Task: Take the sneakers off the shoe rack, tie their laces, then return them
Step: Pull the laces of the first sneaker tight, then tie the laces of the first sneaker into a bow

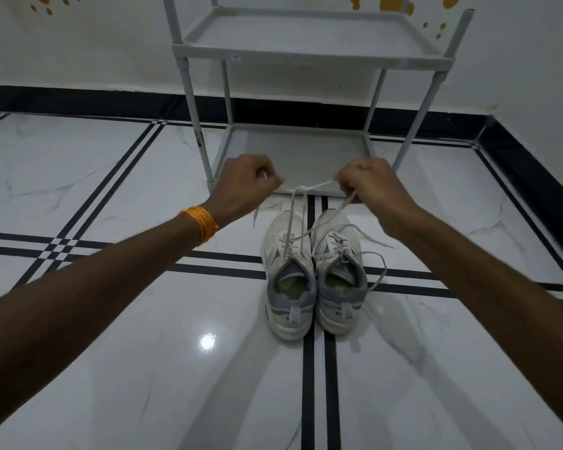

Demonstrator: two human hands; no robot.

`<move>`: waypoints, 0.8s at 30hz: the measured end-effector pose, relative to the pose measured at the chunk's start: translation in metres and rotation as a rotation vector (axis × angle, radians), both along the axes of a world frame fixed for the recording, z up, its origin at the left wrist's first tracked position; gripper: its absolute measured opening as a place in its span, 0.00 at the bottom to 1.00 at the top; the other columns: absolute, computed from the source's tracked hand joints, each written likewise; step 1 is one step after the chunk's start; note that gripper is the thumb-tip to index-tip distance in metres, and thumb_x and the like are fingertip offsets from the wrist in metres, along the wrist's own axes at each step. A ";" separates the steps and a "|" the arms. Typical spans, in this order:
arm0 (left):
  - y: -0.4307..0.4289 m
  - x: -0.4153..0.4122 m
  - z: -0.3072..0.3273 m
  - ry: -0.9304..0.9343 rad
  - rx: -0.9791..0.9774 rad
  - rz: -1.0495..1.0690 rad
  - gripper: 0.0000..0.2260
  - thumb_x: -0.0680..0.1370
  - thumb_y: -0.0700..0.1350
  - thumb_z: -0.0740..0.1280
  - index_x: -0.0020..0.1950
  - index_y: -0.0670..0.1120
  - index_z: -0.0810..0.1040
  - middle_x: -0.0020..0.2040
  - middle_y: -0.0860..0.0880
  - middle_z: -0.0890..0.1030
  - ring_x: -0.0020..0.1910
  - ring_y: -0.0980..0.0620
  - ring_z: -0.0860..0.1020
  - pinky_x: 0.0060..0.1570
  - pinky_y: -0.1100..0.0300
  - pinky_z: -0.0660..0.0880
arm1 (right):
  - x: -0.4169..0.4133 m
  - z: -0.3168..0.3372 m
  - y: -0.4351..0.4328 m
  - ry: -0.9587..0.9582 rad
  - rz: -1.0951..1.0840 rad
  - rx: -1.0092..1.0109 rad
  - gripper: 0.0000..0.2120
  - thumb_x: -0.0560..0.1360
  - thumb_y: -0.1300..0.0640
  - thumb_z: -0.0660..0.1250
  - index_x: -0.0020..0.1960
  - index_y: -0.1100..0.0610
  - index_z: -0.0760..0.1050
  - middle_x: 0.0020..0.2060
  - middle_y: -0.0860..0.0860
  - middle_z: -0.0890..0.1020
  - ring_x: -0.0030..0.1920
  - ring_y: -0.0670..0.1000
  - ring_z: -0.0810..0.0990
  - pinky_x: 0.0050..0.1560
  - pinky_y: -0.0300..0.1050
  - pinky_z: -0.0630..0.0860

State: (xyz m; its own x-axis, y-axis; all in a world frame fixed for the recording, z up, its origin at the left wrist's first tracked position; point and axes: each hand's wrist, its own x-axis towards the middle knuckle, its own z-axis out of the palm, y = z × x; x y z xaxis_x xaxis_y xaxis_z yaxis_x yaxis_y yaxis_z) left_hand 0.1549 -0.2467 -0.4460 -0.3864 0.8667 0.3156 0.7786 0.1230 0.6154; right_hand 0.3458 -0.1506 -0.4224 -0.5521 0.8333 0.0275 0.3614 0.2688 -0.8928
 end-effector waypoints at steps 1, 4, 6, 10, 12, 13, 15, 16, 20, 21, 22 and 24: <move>-0.003 -0.009 -0.007 0.058 -0.001 0.010 0.08 0.77 0.46 0.69 0.45 0.41 0.81 0.36 0.50 0.77 0.33 0.58 0.73 0.37 0.65 0.69 | 0.007 -0.005 0.009 -0.038 -0.026 0.015 0.14 0.76 0.58 0.64 0.33 0.63 0.74 0.30 0.55 0.75 0.34 0.52 0.73 0.42 0.49 0.73; -0.018 -0.040 -0.040 0.219 -0.112 0.049 0.04 0.74 0.41 0.70 0.44 0.41 0.82 0.39 0.45 0.83 0.38 0.48 0.78 0.43 0.58 0.75 | 0.029 -0.033 0.034 -0.367 -0.073 0.143 0.14 0.75 0.57 0.63 0.41 0.70 0.77 0.34 0.62 0.79 0.37 0.59 0.78 0.41 0.53 0.77; -0.033 -0.059 -0.062 0.372 -0.287 0.089 0.02 0.73 0.39 0.69 0.43 0.41 0.81 0.41 0.41 0.84 0.41 0.40 0.80 0.43 0.53 0.78 | 0.046 -0.054 0.040 -0.630 -0.106 0.238 0.13 0.74 0.56 0.63 0.39 0.66 0.77 0.31 0.59 0.78 0.38 0.60 0.79 0.34 0.46 0.72; -0.061 -0.073 -0.095 0.608 -0.828 0.030 0.09 0.77 0.43 0.63 0.52 0.41 0.80 0.49 0.41 0.82 0.48 0.41 0.81 0.46 0.53 0.78 | 0.063 -0.085 0.038 -0.942 -0.096 0.254 0.08 0.72 0.56 0.64 0.40 0.61 0.75 0.40 0.58 0.80 0.38 0.57 0.76 0.40 0.44 0.70; -0.063 -0.068 -0.102 0.551 -0.889 -0.011 0.14 0.79 0.49 0.61 0.57 0.45 0.80 0.55 0.45 0.81 0.54 0.44 0.79 0.51 0.53 0.77 | 0.062 -0.093 0.033 -1.048 -0.053 0.262 0.08 0.74 0.53 0.63 0.43 0.59 0.73 0.48 0.58 0.81 0.42 0.57 0.76 0.45 0.45 0.71; -0.061 -0.063 -0.102 0.497 -0.847 -0.015 0.14 0.80 0.51 0.60 0.59 0.46 0.80 0.57 0.45 0.80 0.56 0.44 0.79 0.53 0.53 0.76 | 0.060 -0.096 0.031 -1.093 -0.034 0.308 0.11 0.76 0.51 0.62 0.48 0.58 0.74 0.51 0.58 0.80 0.47 0.58 0.76 0.48 0.48 0.72; -0.050 -0.050 -0.103 0.357 -0.666 -0.053 0.13 0.80 0.50 0.62 0.60 0.47 0.80 0.58 0.45 0.81 0.57 0.44 0.78 0.56 0.53 0.74 | 0.051 -0.098 0.028 -1.082 -0.012 0.531 0.16 0.77 0.48 0.62 0.57 0.58 0.74 0.56 0.58 0.78 0.57 0.60 0.75 0.54 0.52 0.72; -0.043 -0.039 -0.103 0.275 -0.578 -0.107 0.12 0.79 0.48 0.64 0.60 0.46 0.80 0.58 0.45 0.81 0.57 0.45 0.78 0.57 0.54 0.73 | 0.044 -0.097 0.025 -0.982 0.009 0.627 0.15 0.77 0.50 0.63 0.59 0.58 0.74 0.56 0.57 0.78 0.58 0.59 0.74 0.54 0.53 0.72; -0.026 0.004 -0.107 0.076 -0.438 -0.268 0.09 0.76 0.41 0.69 0.56 0.43 0.80 0.54 0.45 0.82 0.47 0.49 0.78 0.48 0.59 0.72 | 0.007 -0.093 -0.003 -0.581 0.275 0.499 0.08 0.74 0.59 0.68 0.52 0.56 0.81 0.48 0.52 0.84 0.48 0.52 0.80 0.50 0.49 0.78; -0.024 0.011 -0.110 0.042 -0.422 -0.257 0.07 0.76 0.40 0.69 0.53 0.42 0.80 0.52 0.44 0.82 0.46 0.48 0.78 0.46 0.58 0.74 | 0.001 -0.097 -0.010 -0.589 0.341 0.452 0.07 0.74 0.59 0.69 0.51 0.56 0.82 0.48 0.52 0.85 0.47 0.51 0.81 0.49 0.49 0.79; -0.024 0.014 -0.113 0.004 -0.409 -0.244 0.05 0.77 0.40 0.68 0.51 0.41 0.79 0.51 0.42 0.82 0.46 0.46 0.79 0.45 0.55 0.77 | -0.002 -0.102 -0.016 -0.614 0.385 0.433 0.07 0.73 0.58 0.69 0.50 0.56 0.83 0.47 0.52 0.85 0.46 0.51 0.82 0.49 0.50 0.79; -0.026 0.016 -0.117 -0.050 -0.390 -0.228 0.04 0.78 0.41 0.67 0.49 0.40 0.77 0.48 0.41 0.81 0.44 0.42 0.80 0.45 0.50 0.80 | -0.004 -0.114 -0.020 -0.633 0.403 0.436 0.06 0.73 0.60 0.69 0.48 0.55 0.82 0.46 0.53 0.85 0.46 0.53 0.82 0.47 0.51 0.80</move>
State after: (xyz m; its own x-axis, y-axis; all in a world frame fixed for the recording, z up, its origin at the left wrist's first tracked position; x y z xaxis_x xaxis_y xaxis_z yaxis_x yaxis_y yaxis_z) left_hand 0.1708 -0.2726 -0.5631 -0.1779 0.9819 -0.0654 0.7831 0.1815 0.5948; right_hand 0.3417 -0.1706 -0.5359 -0.8224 0.5575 -0.1137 0.5591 0.7547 -0.3433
